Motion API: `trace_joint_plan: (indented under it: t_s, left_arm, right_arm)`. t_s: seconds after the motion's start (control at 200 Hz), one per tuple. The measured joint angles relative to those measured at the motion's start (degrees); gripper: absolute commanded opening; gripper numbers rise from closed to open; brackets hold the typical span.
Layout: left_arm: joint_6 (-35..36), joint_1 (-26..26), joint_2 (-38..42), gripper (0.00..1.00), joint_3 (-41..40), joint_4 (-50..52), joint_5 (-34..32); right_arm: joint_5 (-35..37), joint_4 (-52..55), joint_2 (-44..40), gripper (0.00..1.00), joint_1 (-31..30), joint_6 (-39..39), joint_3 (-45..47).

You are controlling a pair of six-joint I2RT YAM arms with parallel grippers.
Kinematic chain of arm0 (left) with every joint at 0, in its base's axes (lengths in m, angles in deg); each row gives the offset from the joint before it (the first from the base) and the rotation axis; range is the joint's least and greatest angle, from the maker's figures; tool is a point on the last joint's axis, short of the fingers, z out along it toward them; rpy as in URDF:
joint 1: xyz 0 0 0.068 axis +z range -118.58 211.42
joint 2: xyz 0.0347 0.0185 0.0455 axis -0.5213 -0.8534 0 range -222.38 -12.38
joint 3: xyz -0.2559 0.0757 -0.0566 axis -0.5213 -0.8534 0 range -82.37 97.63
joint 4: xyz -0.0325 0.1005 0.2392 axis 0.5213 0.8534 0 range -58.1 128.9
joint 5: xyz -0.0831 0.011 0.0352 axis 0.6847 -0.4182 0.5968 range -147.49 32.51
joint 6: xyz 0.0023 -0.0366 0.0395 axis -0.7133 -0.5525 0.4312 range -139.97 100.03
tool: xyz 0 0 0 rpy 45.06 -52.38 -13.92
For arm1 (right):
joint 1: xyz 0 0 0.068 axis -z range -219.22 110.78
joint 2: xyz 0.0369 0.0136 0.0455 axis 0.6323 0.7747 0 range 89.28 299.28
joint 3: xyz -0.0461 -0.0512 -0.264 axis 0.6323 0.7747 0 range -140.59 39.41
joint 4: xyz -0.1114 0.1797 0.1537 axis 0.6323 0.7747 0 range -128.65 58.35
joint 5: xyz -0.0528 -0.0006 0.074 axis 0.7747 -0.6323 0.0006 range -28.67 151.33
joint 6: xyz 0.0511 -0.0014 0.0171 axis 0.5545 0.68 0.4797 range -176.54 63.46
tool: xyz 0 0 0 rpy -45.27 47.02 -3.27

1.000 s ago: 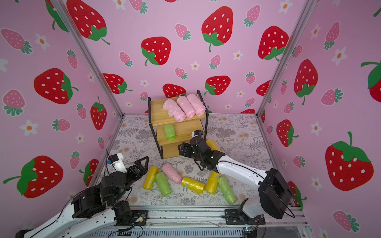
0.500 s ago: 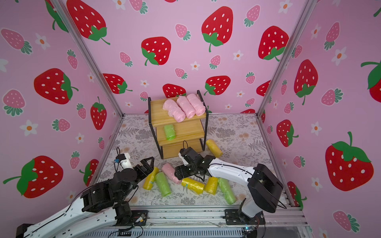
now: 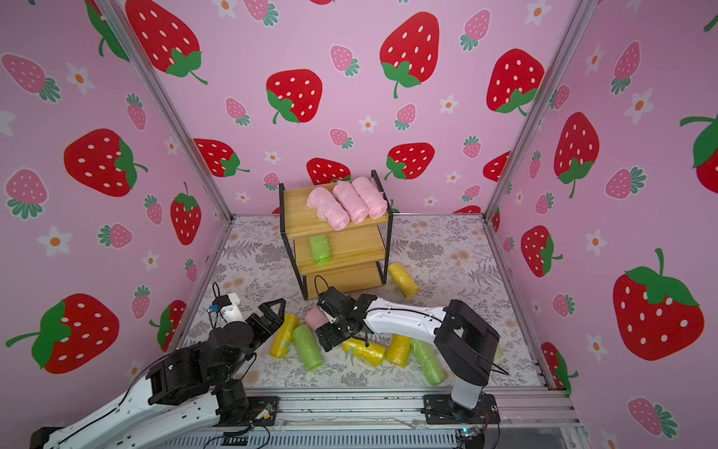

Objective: Sort the rolls of trash bags by color and place them on the shelf
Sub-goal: Pick up the roll of trash bags from the center of the board.

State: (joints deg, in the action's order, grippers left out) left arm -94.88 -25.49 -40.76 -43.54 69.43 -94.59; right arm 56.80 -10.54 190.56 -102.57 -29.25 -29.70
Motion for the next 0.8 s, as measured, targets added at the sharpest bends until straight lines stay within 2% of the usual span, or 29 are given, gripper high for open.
trace_joint_plan:
  t_s: [0.445,0.615,0.795]
  left_arm:
    - [-0.2,0.0,1.4,0.98,-1.0,0.0,0.0]
    - [-0.2,0.0,1.5,0.99,-1.2,0.0,0.0]
    - [-0.1,0.0,1.8,1.0,-1.4,0.0,0.0]
  right_arm:
    - [1.8,5.3,7.3,0.79,0.0,0.1,-5.6]
    - [2.4,6.1,7.5,0.65,0.0,0.1,-5.9]
    - [2.5,6.9,8.4,0.55,0.0,0.0,-7.1]
